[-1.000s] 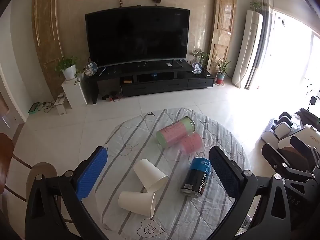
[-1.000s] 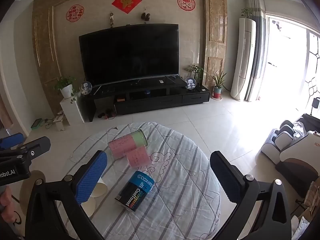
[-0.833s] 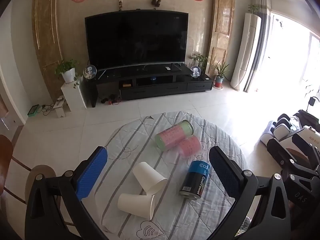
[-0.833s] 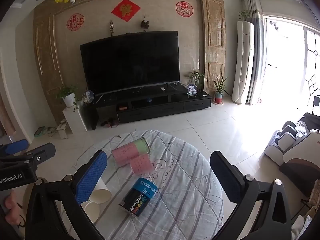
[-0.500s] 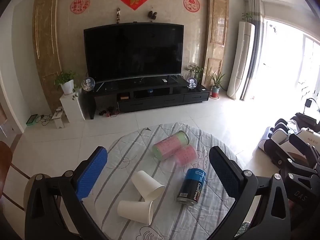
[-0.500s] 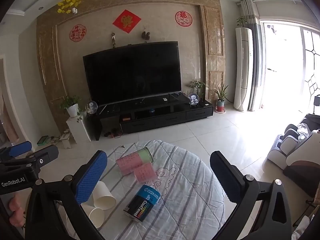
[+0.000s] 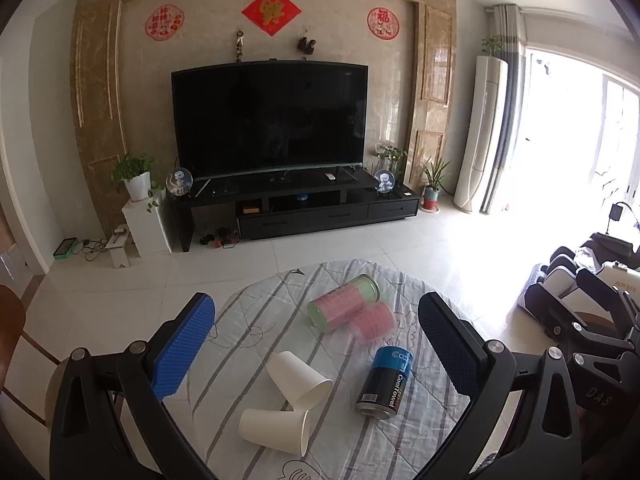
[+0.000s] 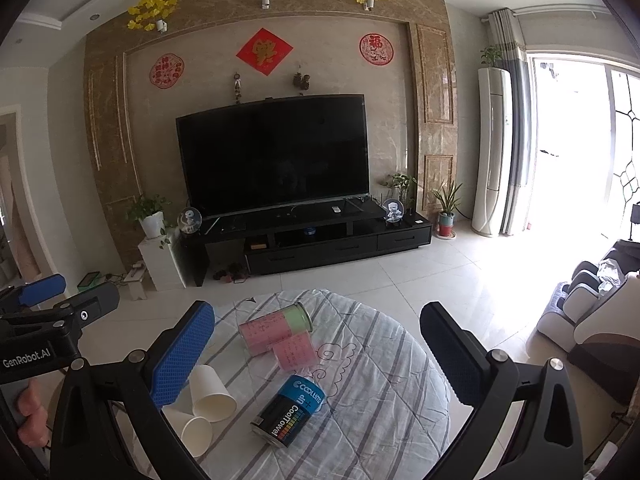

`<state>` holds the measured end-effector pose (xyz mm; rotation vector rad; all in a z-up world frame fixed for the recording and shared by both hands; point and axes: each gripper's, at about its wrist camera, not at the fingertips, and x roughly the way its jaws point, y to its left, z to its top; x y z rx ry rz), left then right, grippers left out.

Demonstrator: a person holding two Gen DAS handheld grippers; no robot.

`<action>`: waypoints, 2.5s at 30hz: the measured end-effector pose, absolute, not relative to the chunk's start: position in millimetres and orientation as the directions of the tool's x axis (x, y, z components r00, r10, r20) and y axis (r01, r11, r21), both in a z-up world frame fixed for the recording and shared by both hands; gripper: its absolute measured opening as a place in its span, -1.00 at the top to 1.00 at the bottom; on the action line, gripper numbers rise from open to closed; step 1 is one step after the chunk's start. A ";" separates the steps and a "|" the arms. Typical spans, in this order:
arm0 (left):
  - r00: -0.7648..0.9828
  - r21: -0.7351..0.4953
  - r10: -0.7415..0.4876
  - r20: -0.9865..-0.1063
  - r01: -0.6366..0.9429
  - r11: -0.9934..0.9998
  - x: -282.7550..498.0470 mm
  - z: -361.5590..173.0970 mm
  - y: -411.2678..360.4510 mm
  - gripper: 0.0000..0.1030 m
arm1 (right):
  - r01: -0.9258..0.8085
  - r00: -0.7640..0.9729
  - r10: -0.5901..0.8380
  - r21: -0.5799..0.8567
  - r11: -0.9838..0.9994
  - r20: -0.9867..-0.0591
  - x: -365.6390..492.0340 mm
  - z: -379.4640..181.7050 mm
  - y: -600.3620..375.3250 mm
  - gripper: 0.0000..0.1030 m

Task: Flip cup upright

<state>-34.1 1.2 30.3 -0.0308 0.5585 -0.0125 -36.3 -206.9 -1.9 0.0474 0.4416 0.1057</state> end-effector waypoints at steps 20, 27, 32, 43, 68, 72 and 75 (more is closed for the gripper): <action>0.850 -0.032 -0.021 -0.527 0.005 0.999 -36.9 30.9 1.9 -1.00 | -0.080 0.893 0.097 0.056 0.995 -0.440 -38.8 -0.7 -202.7 -1.00; 0.849 -0.029 -0.022 -0.529 0.008 1.000 -36.9 28.4 1.1 -1.00 | -0.074 0.892 0.092 0.059 0.996 -0.443 -39.5 -2.1 -203.8 -1.00; 0.848 -0.028 -0.023 -0.529 0.009 1.000 -36.3 27.2 0.8 -1.00 | -0.071 0.891 0.090 0.060 0.996 -0.445 -38.0 -2.0 -205.3 -1.00; 0.813 -0.016 -0.024 -0.582 0.018 1.000 -20.9 21.3 -5.6 -1.00 | -0.078 0.871 0.092 0.050 0.996 -0.482 -24.3 -3.2 -205.4 -1.00; 0.633 -0.019 -0.031 -0.773 0.027 0.999 9.9 -37.2 -6.4 -1.00 | -0.074 0.718 0.097 0.063 0.995 -0.690 9.7 -53.2 -200.0 -1.00; 0.627 -0.016 -0.028 -0.779 0.025 1.000 11.0 -38.7 -8.0 -1.00 | -0.078 0.712 0.102 0.065 0.995 -0.695 12.5 -54.1 -198.4 -1.00; 0.630 -0.015 -0.022 -0.777 0.016 1.000 12.0 -39.1 -7.5 -1.00 | -0.089 0.714 0.112 0.070 0.994 -0.691 13.8 -52.6 -197.6 -1.00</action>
